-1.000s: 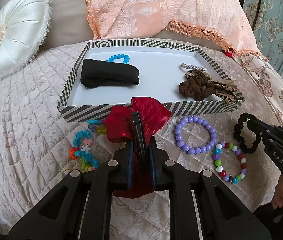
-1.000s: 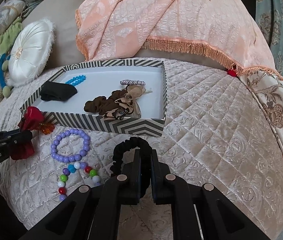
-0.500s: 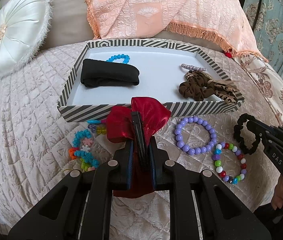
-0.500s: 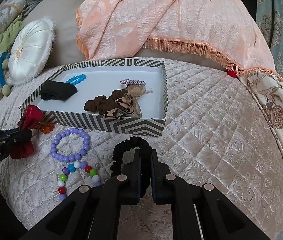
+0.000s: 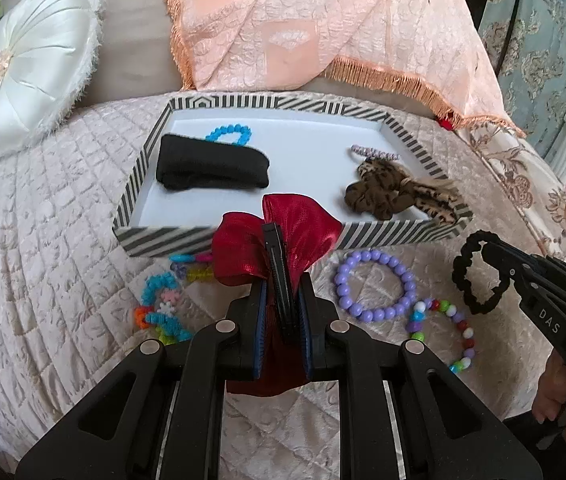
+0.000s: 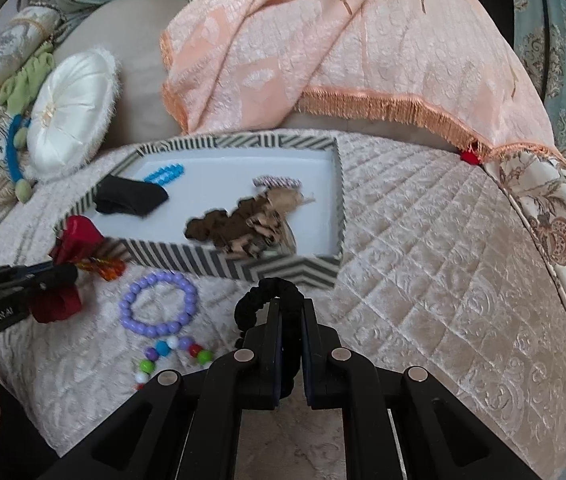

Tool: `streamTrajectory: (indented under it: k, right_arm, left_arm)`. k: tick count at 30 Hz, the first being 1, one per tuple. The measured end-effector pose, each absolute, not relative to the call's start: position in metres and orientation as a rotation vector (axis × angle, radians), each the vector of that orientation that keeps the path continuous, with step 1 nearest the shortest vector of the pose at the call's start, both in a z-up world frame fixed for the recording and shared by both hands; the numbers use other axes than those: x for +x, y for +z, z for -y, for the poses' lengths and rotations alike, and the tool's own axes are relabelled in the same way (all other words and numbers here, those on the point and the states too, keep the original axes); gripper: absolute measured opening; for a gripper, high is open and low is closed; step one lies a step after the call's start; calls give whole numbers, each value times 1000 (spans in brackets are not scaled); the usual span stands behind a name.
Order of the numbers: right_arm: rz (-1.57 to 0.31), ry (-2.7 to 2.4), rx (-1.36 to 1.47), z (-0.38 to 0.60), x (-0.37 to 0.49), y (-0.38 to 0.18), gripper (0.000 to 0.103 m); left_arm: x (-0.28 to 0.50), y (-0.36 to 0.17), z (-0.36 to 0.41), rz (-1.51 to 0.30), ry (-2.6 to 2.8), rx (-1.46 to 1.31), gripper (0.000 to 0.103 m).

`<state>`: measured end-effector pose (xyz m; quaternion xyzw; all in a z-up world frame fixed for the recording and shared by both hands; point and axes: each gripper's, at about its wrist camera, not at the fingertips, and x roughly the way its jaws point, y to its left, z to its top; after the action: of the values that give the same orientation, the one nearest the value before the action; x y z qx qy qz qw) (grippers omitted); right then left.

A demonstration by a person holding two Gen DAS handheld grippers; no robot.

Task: Organize jewelry
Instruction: 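Carry the red bow into the tray and open left while right drops the scrunchie beside it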

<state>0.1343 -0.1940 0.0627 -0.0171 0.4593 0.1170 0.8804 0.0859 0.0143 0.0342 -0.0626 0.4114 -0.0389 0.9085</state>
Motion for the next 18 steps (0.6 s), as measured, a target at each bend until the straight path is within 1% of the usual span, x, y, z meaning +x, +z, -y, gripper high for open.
streamTrajectory:
  k: [5,11,18]
  right_arm:
    - [-925,279,15,191,148,81,7]
    - [-887,309,66,183,188,102,7]
    - [-933,307,89,163,254,80,7]
  left_arm:
    - [103,53,-18,-832,-94,-143,13]
    - [156,76,-14,-831,-136,-103,13]
    - [222,47,-6,-903,-171,-155,14]
